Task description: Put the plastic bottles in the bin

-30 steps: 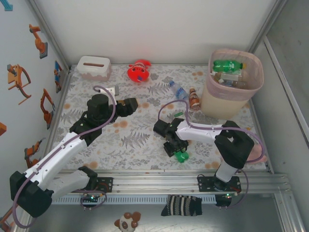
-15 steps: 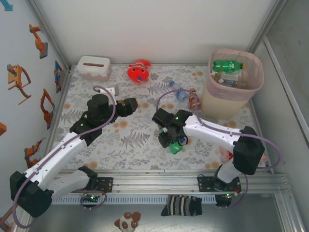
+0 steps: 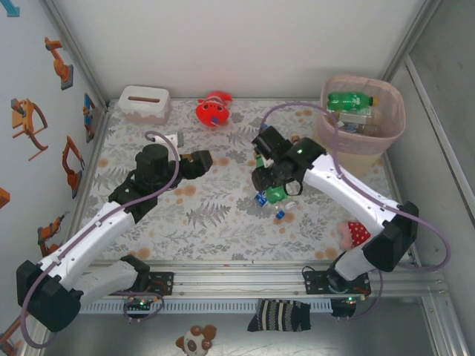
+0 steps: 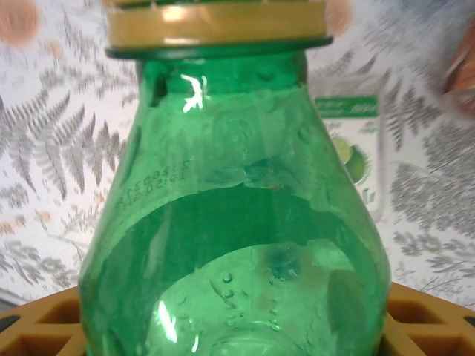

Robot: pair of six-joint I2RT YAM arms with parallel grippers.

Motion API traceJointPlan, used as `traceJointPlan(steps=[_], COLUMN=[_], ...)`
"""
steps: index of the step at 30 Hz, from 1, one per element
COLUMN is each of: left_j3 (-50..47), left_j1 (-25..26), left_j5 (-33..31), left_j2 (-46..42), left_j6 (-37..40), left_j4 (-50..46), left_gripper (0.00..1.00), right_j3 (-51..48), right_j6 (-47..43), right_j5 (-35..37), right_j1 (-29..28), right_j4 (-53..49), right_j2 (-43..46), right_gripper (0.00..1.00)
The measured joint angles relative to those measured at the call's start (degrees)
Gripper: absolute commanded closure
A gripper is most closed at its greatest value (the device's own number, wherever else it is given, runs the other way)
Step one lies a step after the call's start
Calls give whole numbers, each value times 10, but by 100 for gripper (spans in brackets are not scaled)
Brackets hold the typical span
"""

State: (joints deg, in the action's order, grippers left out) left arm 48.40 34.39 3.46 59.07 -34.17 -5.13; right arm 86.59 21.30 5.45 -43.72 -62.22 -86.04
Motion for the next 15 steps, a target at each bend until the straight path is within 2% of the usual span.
traceJointPlan(steps=[8, 15], left_j3=[0, 0], left_j1=[0, 0], left_j5=[0, 0], left_j2=[5, 4], left_j6=[0, 0], left_j4=[0, 0], left_gripper=[22, 21], right_j3=[120, 223], right_j6=[-47, -94], right_j5=[-10, -34], right_j1=[110, 231], right_j4=[-27, -47], right_j2=[29, 33], right_gripper=[44, 44])
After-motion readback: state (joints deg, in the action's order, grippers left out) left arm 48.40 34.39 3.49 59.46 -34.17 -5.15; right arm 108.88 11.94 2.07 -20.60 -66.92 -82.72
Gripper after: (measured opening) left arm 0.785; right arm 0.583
